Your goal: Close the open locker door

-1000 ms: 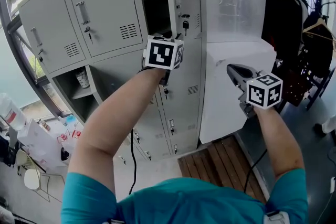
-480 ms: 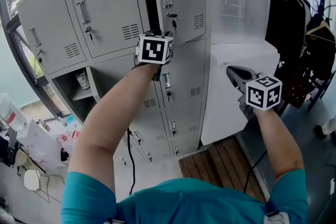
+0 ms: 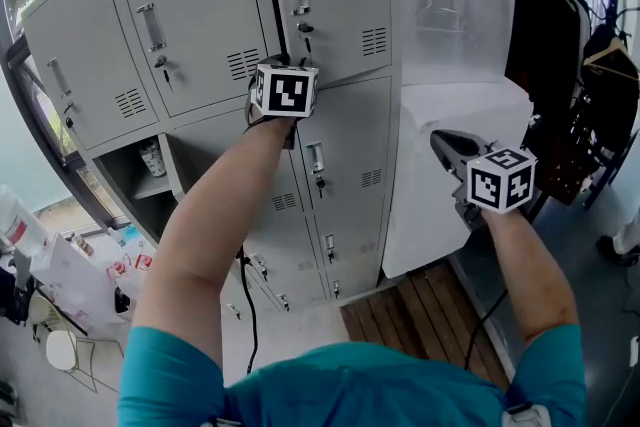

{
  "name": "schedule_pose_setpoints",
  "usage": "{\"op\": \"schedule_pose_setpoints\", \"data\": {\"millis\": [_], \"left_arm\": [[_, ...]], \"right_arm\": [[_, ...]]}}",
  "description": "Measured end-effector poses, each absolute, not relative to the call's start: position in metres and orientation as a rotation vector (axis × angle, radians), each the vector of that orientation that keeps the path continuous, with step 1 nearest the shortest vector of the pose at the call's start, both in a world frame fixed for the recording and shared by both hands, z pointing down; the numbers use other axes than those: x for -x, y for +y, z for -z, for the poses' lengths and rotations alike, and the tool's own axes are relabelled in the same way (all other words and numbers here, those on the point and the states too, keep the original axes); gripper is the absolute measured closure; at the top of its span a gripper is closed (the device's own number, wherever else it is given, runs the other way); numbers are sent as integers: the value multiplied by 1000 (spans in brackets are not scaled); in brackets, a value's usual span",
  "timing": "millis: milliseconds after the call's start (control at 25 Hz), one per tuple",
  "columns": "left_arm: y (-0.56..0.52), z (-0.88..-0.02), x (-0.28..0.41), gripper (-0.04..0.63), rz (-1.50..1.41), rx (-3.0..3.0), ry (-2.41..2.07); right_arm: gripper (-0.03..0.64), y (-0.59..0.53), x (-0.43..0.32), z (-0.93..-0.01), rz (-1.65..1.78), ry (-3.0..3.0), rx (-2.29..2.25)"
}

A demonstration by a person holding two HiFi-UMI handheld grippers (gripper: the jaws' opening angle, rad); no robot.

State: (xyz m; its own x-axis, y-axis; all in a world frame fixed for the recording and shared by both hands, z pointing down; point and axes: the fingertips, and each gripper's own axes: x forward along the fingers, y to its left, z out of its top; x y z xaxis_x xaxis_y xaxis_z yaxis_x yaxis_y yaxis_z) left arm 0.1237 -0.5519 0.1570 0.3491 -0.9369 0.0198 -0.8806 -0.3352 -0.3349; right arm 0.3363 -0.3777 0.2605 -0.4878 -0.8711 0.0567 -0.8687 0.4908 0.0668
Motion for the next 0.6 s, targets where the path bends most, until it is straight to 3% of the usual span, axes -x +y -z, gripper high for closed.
{"op": "schedule_pose_setpoints", "data": {"millis": [600], "left_arm": [[-593, -155, -109, 457, 512, 1956, 1725]], "right_arm": [[627, -393, -352, -277, -8, -2613, -1575]]}}
